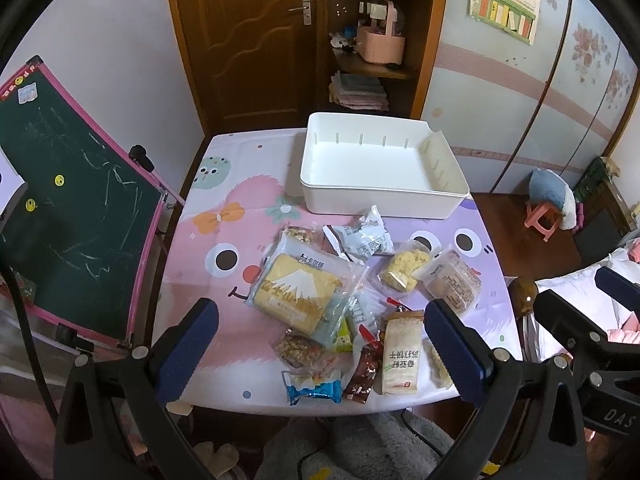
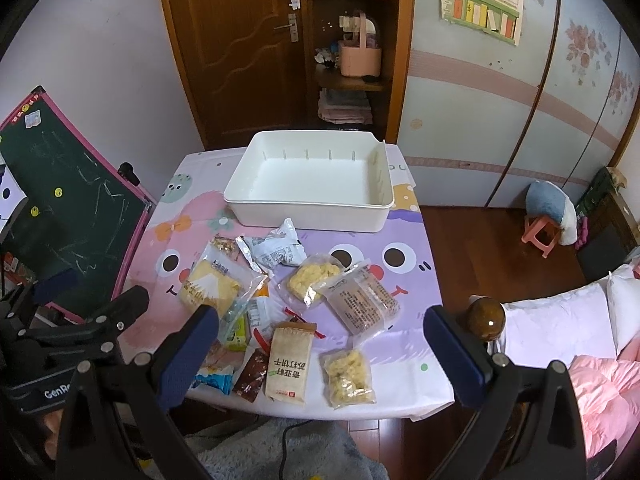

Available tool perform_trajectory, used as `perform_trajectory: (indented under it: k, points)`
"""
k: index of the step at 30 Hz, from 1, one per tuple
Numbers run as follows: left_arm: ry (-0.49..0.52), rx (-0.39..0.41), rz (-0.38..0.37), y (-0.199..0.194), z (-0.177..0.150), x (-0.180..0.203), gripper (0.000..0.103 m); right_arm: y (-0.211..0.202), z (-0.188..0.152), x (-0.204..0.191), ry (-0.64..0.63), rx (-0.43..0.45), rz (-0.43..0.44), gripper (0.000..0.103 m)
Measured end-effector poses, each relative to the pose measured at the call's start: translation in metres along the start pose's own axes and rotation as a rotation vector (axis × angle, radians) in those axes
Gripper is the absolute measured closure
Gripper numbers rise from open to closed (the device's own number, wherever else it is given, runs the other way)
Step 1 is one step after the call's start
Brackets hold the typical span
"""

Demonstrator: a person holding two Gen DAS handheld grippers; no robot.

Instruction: Organize snacks

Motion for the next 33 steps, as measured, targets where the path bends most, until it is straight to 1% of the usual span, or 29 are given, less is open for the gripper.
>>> perform_trajectory:
  k: [5, 16, 30, 33]
  points:
    - [-0.005, -0.018, -0.002, 0.002, -0.001, -0.002, 0.001, 0.0, -0.001, 0.001, -0.007, -0.003, -0.009, 0.0]
    - [-0.004, -0.016, -0.005, 0.002, -0.001, -0.001, 0.001, 0.005, -0.001, 0.007, 0.012, -0.026, -0.008, 0.0]
    - [-0.004, -0.017, -0.008, 0.003, -0.001, 0.001, 0.001, 0.007, -0.001, 0.005, 0.002, -0.016, -0.018, 0.0]
    - [0.001, -0.019, -0.009, 0.004, -0.002, 0.009, 0.001, 0.007, -0.002, 0.003, -0.005, -0.011, -0.02, 0.0]
Point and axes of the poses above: each gripper's, at about its wrist camera, not at the fingertips, and y roughly the way its jaws point, x to its right, z to its top, the point moved 2 cm from there along y, roughly the way its jaws point, and after that the axes turned 10 degrees about y, right-handed, at the moved point
